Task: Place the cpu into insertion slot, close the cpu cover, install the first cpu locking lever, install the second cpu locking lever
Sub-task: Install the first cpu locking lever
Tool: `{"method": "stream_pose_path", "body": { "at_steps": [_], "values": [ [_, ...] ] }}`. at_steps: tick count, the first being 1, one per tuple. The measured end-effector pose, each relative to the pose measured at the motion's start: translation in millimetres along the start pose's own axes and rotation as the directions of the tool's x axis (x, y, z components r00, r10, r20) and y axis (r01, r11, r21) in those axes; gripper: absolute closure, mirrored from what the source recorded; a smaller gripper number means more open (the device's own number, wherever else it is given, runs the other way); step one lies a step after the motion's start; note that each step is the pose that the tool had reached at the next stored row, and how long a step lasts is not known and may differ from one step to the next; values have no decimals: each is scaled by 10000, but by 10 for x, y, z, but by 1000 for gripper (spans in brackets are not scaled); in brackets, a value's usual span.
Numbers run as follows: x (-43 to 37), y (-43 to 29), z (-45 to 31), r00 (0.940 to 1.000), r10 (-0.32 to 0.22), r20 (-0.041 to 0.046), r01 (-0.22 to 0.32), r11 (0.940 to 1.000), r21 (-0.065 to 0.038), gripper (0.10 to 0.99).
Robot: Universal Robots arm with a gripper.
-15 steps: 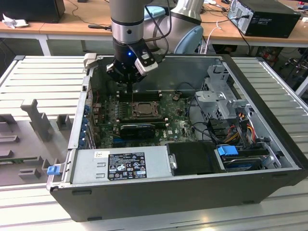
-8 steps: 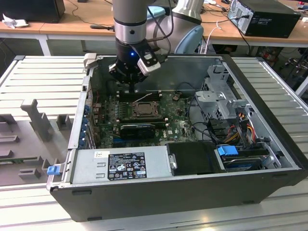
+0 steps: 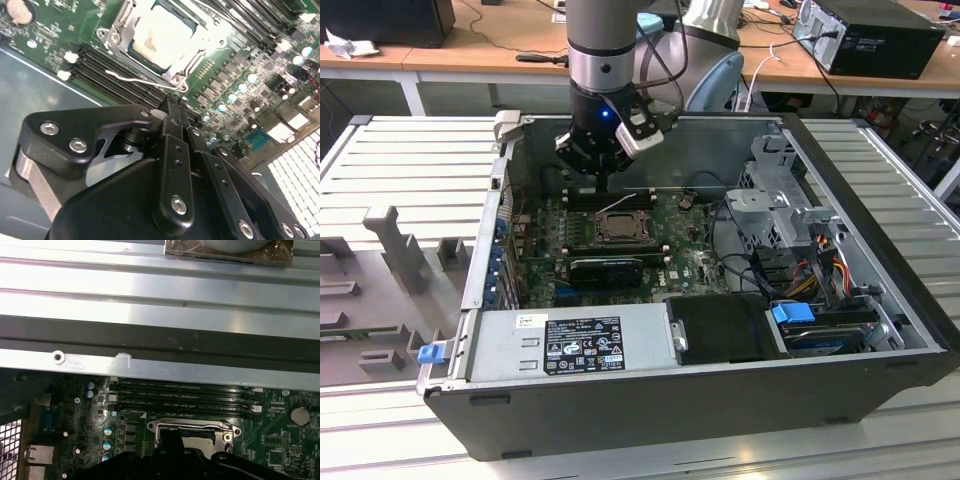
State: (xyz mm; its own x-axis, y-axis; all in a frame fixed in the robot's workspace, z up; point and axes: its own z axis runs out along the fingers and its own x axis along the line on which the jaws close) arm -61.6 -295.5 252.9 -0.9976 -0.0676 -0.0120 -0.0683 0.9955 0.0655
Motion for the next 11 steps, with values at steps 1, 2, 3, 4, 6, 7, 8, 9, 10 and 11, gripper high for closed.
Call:
{"method": "stream_pose_path", "body": {
  "at_steps": [1,2,3,4,6,7,8,9,10,11],
  "values": [
    [-19,-2,0,10000,0,5,0,10000,-54,980],
    [-40,-3,1,10000,3,23,-3,9995,-329,980],
    [-50,-3,2,10000,7,45,-4,9979,-651,980],
    [-63,-4,17,10000,7,53,-3,9975,-703,980],
    [-104,-6,62,10000,7,49,-4,9975,-701,980],
    [-151,-2,97,10000,0,46,3,9976,-699,980],
    [-194,16,136,10000,-46,44,49,9976,-698,980],
    [-213,24,171,9999,-157,40,160,9974,-700,980],
    [-221,26,190,9996,-278,30,280,9972,-695,980],
    [-235,24,212,9994,-355,26,356,9969,-695,980]
  ]
}}
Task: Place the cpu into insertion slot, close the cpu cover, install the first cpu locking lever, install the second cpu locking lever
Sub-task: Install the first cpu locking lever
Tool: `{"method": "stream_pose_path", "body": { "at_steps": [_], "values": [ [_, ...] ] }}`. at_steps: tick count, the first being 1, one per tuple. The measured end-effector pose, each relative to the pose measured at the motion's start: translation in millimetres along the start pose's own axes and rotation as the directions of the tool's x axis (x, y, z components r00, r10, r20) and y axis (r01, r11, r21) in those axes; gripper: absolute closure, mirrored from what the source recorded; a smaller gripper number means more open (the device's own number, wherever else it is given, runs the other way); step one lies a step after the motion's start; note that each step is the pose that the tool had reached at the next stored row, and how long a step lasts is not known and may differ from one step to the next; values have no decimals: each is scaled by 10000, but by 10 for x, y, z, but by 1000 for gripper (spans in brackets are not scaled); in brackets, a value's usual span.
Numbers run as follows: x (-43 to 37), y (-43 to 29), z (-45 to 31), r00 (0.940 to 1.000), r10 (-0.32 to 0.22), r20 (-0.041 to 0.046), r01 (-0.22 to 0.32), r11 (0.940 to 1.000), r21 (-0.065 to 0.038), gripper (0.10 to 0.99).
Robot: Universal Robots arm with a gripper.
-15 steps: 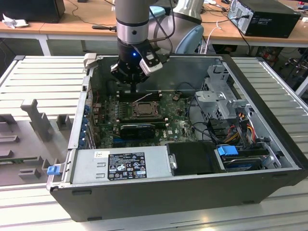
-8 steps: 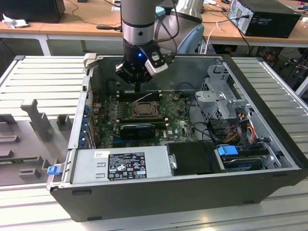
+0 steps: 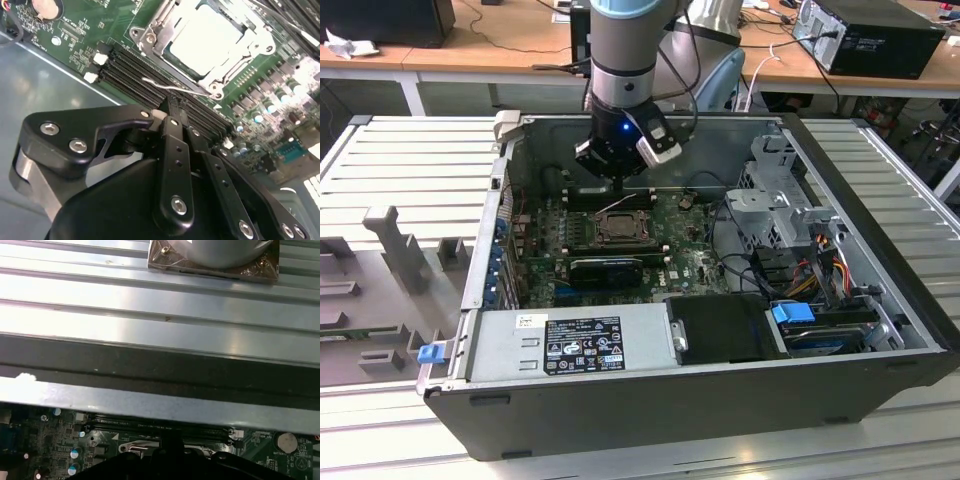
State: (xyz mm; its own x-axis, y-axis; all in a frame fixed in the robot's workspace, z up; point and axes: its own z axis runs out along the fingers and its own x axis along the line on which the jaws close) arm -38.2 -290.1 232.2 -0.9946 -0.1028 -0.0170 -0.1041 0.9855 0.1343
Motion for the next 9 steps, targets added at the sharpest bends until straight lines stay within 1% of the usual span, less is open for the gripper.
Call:
{"method": "stream_pose_path", "body": {
  "at_steps": [2,3,5,9],
  "values": [
    [-28,-6,26,10000,-8,0,8,10000,4,980],
    [-54,-10,42,10000,-8,-1,8,10000,11,980],
    [-68,-14,54,10000,-10,0,10,10000,12,980],
    [-71,-15,61,10000,-9,-1,9,10000,14,980]
  ]
}}
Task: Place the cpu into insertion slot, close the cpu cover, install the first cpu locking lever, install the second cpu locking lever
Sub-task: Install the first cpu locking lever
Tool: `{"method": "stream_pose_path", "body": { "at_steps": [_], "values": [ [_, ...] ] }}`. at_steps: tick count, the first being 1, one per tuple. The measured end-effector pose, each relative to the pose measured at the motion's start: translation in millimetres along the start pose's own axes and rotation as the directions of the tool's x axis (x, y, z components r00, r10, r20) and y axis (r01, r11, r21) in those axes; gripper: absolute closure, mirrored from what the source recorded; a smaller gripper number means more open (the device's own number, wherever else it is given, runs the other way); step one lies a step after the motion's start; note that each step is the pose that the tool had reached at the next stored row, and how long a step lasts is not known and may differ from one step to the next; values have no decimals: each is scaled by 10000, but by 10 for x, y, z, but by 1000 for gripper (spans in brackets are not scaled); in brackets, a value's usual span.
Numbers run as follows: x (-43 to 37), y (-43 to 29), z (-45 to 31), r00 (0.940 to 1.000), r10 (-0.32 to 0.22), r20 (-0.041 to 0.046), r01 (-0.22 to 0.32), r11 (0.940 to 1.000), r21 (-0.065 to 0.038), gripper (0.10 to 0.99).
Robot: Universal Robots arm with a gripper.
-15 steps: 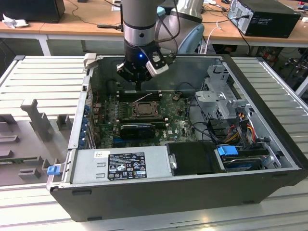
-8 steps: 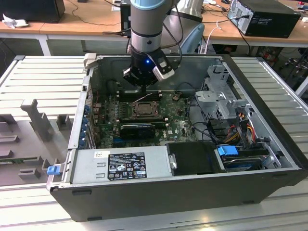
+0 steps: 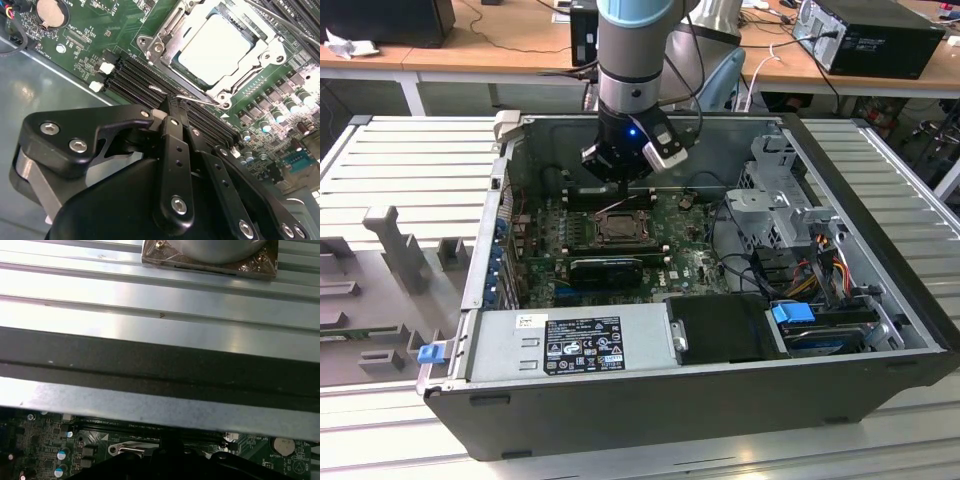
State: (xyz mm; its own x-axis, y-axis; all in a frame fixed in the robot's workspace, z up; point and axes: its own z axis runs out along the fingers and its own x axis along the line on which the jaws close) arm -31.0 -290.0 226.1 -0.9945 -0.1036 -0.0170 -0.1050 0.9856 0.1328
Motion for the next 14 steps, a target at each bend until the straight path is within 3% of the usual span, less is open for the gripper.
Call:
{"method": "stream_pose_path", "body": {
  "at_steps": [11,14],
  "values": [
    [-5,-2,15,10000,-3,2,3,10000,-2,980],
    [-20,-6,34,10000,-46,-9,46,10000,37,980]
  ]
}}
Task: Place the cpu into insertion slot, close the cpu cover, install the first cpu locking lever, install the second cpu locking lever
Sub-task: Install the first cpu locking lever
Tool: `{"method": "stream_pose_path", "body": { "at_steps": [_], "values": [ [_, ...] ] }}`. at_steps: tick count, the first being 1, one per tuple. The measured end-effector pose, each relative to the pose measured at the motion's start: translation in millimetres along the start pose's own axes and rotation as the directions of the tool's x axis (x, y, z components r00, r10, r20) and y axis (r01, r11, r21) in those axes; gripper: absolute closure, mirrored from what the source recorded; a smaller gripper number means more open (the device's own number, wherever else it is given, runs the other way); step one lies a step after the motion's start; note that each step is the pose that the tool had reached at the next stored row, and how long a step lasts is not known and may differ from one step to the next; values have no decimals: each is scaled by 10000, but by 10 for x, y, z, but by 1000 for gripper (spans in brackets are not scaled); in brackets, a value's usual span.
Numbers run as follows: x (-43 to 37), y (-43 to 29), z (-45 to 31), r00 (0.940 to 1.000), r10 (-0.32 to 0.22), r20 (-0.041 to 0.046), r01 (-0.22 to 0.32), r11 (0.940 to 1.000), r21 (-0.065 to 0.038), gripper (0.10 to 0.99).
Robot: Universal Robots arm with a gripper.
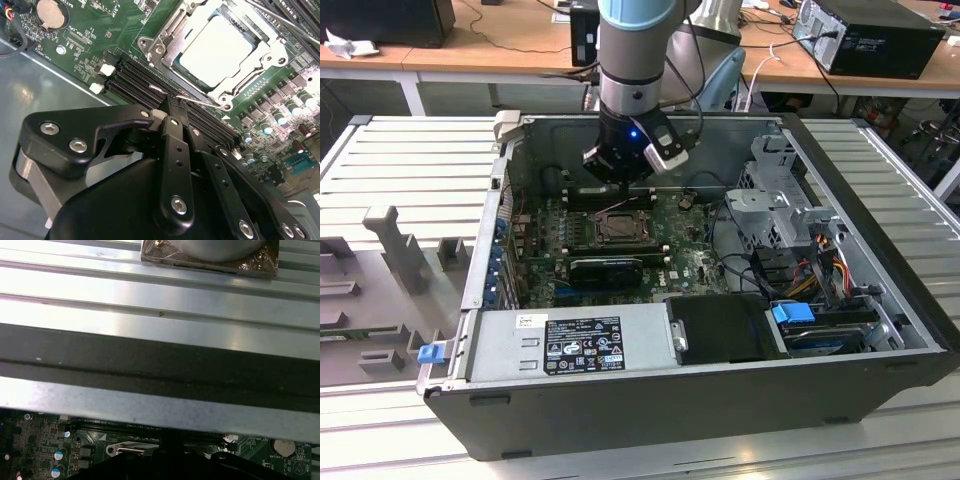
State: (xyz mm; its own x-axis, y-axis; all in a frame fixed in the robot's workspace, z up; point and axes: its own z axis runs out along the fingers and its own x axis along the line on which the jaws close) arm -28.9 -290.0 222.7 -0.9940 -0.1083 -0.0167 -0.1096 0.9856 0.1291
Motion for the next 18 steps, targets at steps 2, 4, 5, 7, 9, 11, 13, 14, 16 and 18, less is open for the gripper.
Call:
{"method": "stream_pose_path", "body": {
  "at_steps": [2,4,5,7,9,11,13,14,16,18],
  "values": [
    [-24,-5,18,10000,-14,11,14,10000,20,980],
    [-40,-9,31,10000,-15,19,15,10000,23,980],
    [-45,-10,38,10000,-15,22,15,10000,24,980],
    [-49,-12,48,10000,-15,26,15,10000,24,980],
    [-49,-13,56,10000,-15,26,15,10000,25,980],
    [-50,-14,60,10000,-16,25,16,10000,27,980],
    [-50,-14,64,10000,-16,26,16,10000,25,980],
    [-50,-14,65,10000,-15,26,15,10000,25,980],
    [-50,-15,69,10000,-16,26,16,10000,25,980],
    [-51,-15,71,10000,-16,26,16,10000,25,980]
  ]
}}
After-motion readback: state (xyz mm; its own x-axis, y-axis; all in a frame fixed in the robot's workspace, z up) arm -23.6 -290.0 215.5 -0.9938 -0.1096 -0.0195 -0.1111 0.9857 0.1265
